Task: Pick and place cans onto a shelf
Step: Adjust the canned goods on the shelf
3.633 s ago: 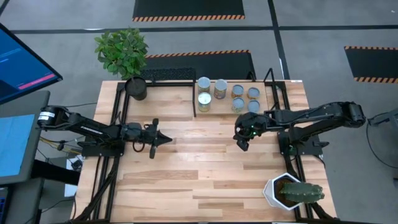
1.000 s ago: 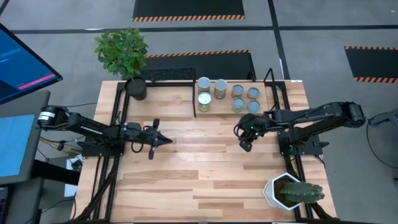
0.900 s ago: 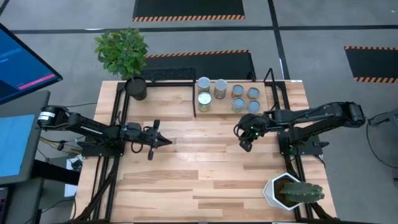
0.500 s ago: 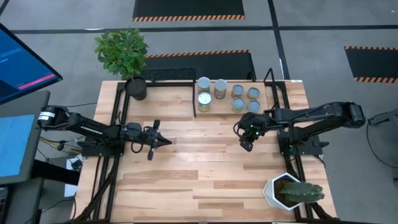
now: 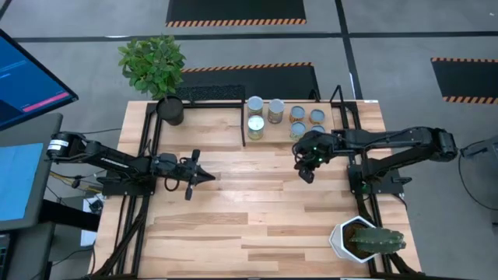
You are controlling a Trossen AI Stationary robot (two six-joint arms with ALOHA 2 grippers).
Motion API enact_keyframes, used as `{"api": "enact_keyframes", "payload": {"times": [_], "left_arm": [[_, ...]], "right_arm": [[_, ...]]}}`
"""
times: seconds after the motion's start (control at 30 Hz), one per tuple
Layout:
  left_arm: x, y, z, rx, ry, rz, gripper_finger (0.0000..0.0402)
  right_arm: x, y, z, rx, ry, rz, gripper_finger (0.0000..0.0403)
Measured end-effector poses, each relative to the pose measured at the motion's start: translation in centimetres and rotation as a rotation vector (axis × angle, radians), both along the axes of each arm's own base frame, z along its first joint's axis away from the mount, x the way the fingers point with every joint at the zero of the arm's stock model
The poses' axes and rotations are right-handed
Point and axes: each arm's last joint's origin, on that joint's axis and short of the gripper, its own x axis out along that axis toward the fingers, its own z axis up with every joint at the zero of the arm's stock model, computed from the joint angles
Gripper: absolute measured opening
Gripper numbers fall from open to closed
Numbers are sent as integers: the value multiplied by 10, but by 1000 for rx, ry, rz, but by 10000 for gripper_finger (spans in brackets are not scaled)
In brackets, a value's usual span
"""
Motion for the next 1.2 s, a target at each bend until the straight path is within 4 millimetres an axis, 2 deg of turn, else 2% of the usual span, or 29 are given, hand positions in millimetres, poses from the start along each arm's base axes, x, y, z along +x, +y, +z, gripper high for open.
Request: {"api": "enact_keyframes", "payload": {"times": [0.23,0.9,1.07,1.2], "left_arm": [[0,0,0,0,0,1,0],[0,1,0,5,1,21,0],[0,1,0,2,1,24,0],[0,1,0,-28,3,32,0]], "right_arm": [[-5,0,-3,6,58,-1,58],[-4,0,-3,7,56,-3,58],[4,-2,3,-8,-56,-7,58],[10,-13,16,-51,-149,-43,58]]}}
